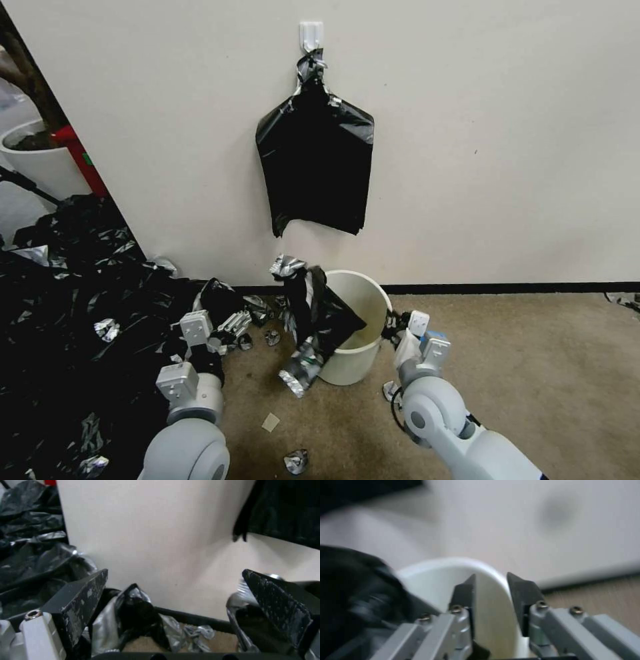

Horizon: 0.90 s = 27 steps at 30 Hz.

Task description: Place a trash bag onto the trash bin.

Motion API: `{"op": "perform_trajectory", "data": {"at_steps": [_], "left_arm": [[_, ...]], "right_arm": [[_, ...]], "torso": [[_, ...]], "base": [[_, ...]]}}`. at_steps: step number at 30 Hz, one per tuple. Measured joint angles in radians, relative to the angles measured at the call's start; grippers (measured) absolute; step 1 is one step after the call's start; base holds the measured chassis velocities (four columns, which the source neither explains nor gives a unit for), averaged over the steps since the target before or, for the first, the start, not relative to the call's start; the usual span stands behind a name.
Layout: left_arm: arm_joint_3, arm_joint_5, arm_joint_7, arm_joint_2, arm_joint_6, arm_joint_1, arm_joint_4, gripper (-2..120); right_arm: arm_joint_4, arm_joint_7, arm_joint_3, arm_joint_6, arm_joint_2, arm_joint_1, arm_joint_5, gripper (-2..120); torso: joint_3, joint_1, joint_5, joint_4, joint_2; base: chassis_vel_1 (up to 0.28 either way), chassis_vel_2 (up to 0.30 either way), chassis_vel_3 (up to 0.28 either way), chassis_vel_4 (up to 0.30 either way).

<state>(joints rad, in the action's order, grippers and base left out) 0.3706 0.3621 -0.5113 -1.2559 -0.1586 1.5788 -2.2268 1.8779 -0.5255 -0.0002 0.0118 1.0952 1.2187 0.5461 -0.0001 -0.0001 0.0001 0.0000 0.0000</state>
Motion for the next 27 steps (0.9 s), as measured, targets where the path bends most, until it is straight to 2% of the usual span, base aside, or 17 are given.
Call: {"op": "perform_trajectory", "data": {"at_steps": [1, 3, 6, 7, 8, 9, 11, 14, 16, 17, 20, 22, 23, 25, 27], "left_arm": [[0.000, 0.000, 0.000, 0.000, 0.000, 0.000, 0.000, 100], [0.013, 0.010, -0.003, -0.004, 0.004, -0.015, 0.026, 100], [0.016, 0.016, -0.007, -0.006, 0.006, -0.025, 0.046, 100], [0.016, 0.018, -0.009, -0.008, 0.006, -0.031, 0.060, 100], [0.016, 0.018, -0.009, -0.008, 0.006, -0.031, 0.060, 100], [0.017, 0.020, -0.009, -0.008, 0.007, -0.034, 0.067, 100], [0.024, 0.035, -0.008, -0.009, 0.020, -0.046, 0.091, 100], [0.038, 0.064, -0.004, -0.008, 0.026, -0.059, 0.107, 100], [0.064, 0.149, 0.023, -0.005, 0.028, -0.083, 0.119, 100], [0.064, 0.149, 0.023, -0.005, 0.028, -0.083, 0.119, 100], [0.086, 0.268, 0.092, 0.008, 0.032, -0.127, 0.145, 100], [0.086, 0.287, 0.108, 0.011, 0.033, -0.137, 0.153, 100], [0.082, 0.320, 0.140, 0.015, 0.033, -0.156, 0.168, 100], [0.077, 0.336, 0.153, 0.016, 0.031, -0.164, 0.175, 100], [0.050, 0.363, 0.182, 0.017, 0.018, -0.187, 0.194, 100]], "right_arm": [[0.000, 0.000, 0.000, 0.000, 0.000, 0.000, 0.000, 30], [0.021, 0.092, -0.013, -0.041, -0.003, 0.014, -0.093, 40], [0.026, 0.159, -0.030, -0.052, 0.000, 0.010, -0.107, 48], [0.027, 0.202, -0.044, -0.054, 0.004, 0.003, -0.069, 53], [0.027, 0.202, -0.044, -0.054, 0.004, 0.003, -0.069, 53], [0.027, 0.226, -0.052, -0.052, 0.006, -0.001, -0.035, 59], [0.037, 0.280, -0.081, -0.022, 0.013, -0.016, 0.096, 69], [0.036, 0.287, -0.095, -0.001, 0.025, -0.031, 0.141, 76], [0.024, 0.285, -0.107, 0.033, 0.048, -0.053, 0.162, 88], [0.024, 0.285, -0.107, 0.033, 0.048, -0.053, 0.162, 88], [0.019, 0.225, -0.120, 0.097, 0.080, -0.076, 0.178, 99], [0.018, 0.207, -0.123, 0.108, 0.087, -0.080, 0.184, 98], [0.012, 0.183, -0.127, 0.126, 0.099, -0.087, 0.195, 93], [0.010, 0.176, -0.127, 0.135, 0.104, -0.088, 0.197, 89], [0.004, 0.159, -0.127, 0.150, 0.110, -0.090, 0.199, 79]], "torso": [[0.000, 0.000, 0.0000, 0.0000, 0.000], [0.000, 0.000, -0.0002, 0.0000, 0.000], [0.000, 0.000, -0.0003, 0.0000, 0.000], [0.000, 0.000, -0.0001, 0.0000, 0.000], [0.000, 0.000, -0.0001, 0.0000, 0.000], [0.000, 0.000, -0.0001, 0.0001, 0.000], [0.000, 0.000, -0.0003, 0.0001, 0.000], [0.000, 0.000, -0.0003, 0.0001, 0.000], [0.000, 0.000, -0.0003, 0.0002, 0.000], [0.000, 0.000, -0.0003, 0.0002, 0.000], [0.000, 0.000, -0.0002, 0.0001, 0.000], [0.000, 0.000, -0.0001, 0.0000, 0.000], [0.000, 0.000, -0.0003, 0.0001, 0.000], [0.000, 0.000, -0.0002, 0.0001, 0.000], [0.000, 0.000, -0.0002, 0.0000, 0.000]], "base": [[0.000, 0.000, 0.000, 0.000], [0.000, 0.000, 0.000, 0.000], [0.000, 0.000, 0.000, 0.000], [0.000, 0.000, 0.000, 0.000], [0.000, 0.000, 0.000, 0.000], [0.000, 0.000, 0.000, 0.000], [0.000, 0.000, 0.000, 0.000], [0.000, 0.000, 0.000, 0.000], [0.000, 0.000, 0.000, 0.000], [0.000, 0.000, 0.000, 0.000], [0.000, 0.000, 0.000, 0.000], [0.000, 0.000, 0.000, 0.000], [0.000, 0.000, 0.000, 0.000], [0.000, 0.000, 0.000, 0.000], [0.000, 0.000, 0.000, 0.000]]}}
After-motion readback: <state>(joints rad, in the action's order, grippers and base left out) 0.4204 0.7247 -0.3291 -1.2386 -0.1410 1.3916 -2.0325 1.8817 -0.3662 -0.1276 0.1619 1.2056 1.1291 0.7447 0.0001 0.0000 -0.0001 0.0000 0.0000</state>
